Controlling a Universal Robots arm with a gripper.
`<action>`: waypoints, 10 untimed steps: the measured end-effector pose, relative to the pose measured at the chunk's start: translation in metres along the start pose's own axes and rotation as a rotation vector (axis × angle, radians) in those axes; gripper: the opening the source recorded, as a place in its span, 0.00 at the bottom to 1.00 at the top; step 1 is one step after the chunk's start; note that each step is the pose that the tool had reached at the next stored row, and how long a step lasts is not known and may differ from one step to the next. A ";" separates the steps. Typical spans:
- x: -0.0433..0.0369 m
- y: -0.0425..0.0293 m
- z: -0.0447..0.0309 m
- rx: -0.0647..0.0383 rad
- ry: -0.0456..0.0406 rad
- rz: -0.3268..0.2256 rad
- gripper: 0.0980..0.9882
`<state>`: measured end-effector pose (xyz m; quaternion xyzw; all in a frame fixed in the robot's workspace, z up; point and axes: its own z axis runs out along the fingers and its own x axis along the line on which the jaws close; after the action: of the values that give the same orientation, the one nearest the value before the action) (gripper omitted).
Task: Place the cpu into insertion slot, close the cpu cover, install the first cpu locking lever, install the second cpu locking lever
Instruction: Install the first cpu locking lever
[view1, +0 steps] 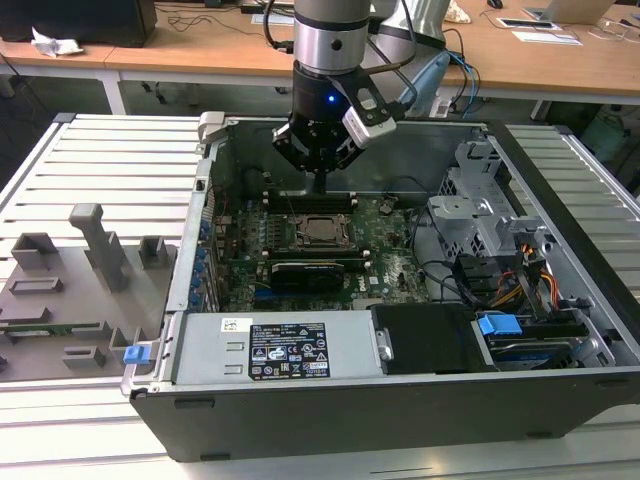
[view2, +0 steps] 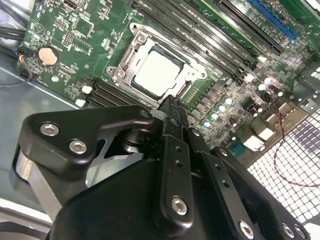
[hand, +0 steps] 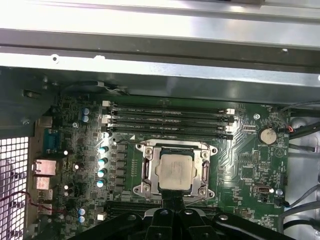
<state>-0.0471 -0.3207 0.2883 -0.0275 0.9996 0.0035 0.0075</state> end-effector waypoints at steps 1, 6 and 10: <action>0.0010 0.0001 0.0000 0.000 -0.0006 0.000 0.01; 0.0088 0.0005 -0.0001 0.000 -0.0055 0.000 0.01; 0.0163 0.0009 -0.0001 0.000 -0.0082 0.000 0.01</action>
<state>-0.0634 -0.3208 0.2882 -0.0276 0.9995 0.0036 0.0116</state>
